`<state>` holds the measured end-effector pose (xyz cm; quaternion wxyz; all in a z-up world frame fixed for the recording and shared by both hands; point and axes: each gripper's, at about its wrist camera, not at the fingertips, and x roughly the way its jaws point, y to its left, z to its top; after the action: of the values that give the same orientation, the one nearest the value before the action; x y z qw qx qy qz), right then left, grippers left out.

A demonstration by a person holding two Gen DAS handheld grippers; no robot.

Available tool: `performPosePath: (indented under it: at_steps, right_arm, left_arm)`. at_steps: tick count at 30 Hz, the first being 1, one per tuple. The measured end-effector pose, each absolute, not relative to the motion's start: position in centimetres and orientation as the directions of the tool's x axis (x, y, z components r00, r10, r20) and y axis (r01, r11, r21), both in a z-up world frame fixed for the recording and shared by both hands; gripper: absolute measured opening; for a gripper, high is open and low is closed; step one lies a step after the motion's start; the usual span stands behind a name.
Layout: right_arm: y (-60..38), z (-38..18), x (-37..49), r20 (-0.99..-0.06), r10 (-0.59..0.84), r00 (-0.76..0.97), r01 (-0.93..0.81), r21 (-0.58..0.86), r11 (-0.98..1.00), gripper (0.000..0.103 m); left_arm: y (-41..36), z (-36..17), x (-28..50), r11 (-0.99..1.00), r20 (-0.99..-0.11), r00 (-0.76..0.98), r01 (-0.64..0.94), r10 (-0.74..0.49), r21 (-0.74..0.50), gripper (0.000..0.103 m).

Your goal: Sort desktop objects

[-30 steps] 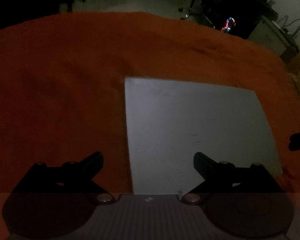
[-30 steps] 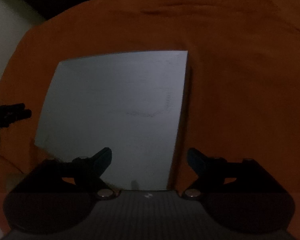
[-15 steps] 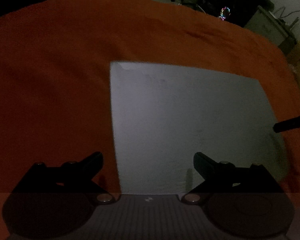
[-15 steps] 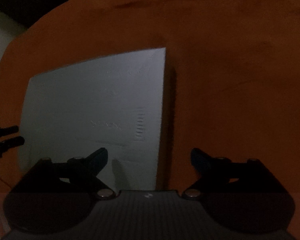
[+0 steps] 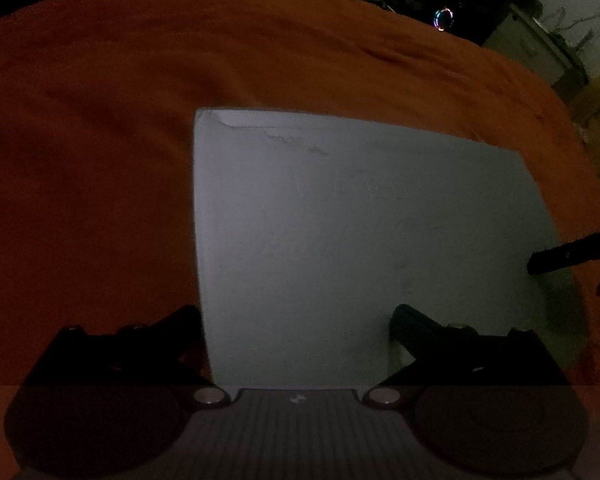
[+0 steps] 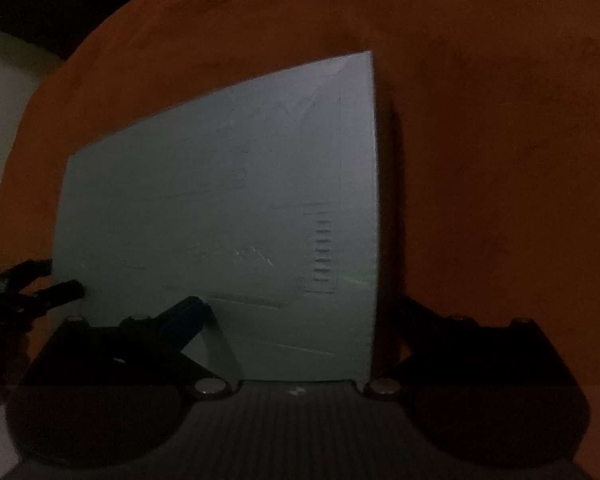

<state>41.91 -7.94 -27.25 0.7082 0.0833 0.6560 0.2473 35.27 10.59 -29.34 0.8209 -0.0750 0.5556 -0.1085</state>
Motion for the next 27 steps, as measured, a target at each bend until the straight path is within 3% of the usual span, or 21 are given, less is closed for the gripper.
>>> performPosePath:
  at_steps: [27]
  right_arm:
    - [-8.5,-23.9,39.7,-0.879,0.477,0.025,-0.149,0.468,0.871,0.103]
  left_arm:
    - [9.8,-25.2,33.8,0.965,-0.885,0.388,0.043,-0.256,-0.26,0.102]
